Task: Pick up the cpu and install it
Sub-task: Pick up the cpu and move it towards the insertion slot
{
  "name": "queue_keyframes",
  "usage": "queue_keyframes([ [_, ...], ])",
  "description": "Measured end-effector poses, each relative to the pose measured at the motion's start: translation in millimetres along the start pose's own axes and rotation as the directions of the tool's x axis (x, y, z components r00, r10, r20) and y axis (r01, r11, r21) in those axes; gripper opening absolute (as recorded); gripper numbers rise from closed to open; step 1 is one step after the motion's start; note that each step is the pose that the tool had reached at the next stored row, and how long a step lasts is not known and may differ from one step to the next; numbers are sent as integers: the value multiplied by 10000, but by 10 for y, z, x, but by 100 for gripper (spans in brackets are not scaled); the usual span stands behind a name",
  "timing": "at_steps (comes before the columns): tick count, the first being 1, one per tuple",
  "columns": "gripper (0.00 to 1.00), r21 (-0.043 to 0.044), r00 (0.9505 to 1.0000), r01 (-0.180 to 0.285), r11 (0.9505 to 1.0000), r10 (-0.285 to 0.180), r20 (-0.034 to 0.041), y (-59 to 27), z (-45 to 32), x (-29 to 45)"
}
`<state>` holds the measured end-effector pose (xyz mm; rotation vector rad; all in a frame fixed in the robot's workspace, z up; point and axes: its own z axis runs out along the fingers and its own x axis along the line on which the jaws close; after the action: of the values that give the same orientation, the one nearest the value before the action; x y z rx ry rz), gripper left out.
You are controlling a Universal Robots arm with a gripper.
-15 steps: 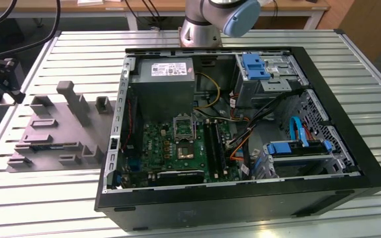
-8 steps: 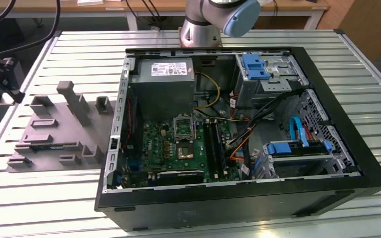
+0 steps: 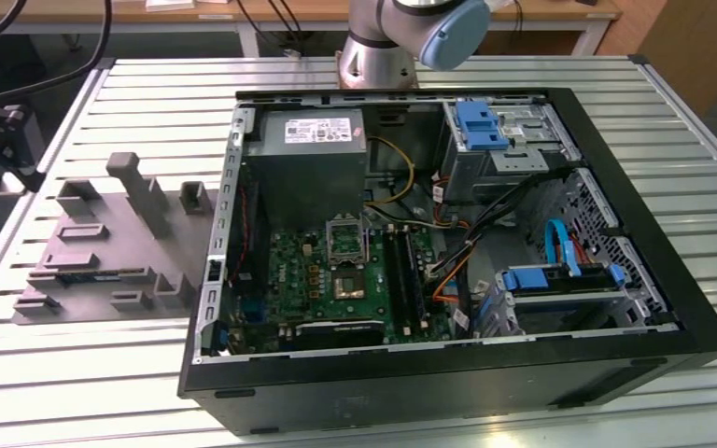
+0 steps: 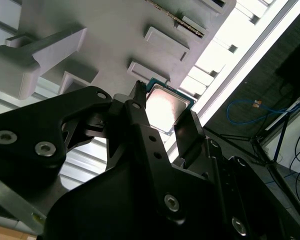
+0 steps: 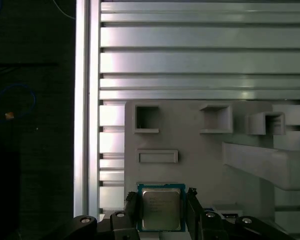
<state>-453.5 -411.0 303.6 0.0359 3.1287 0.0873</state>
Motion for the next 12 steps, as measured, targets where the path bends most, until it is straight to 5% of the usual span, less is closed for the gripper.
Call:
queue_keyframes([
  [12,47,0,10000,0,10000,0,1,2,-40,0],
])
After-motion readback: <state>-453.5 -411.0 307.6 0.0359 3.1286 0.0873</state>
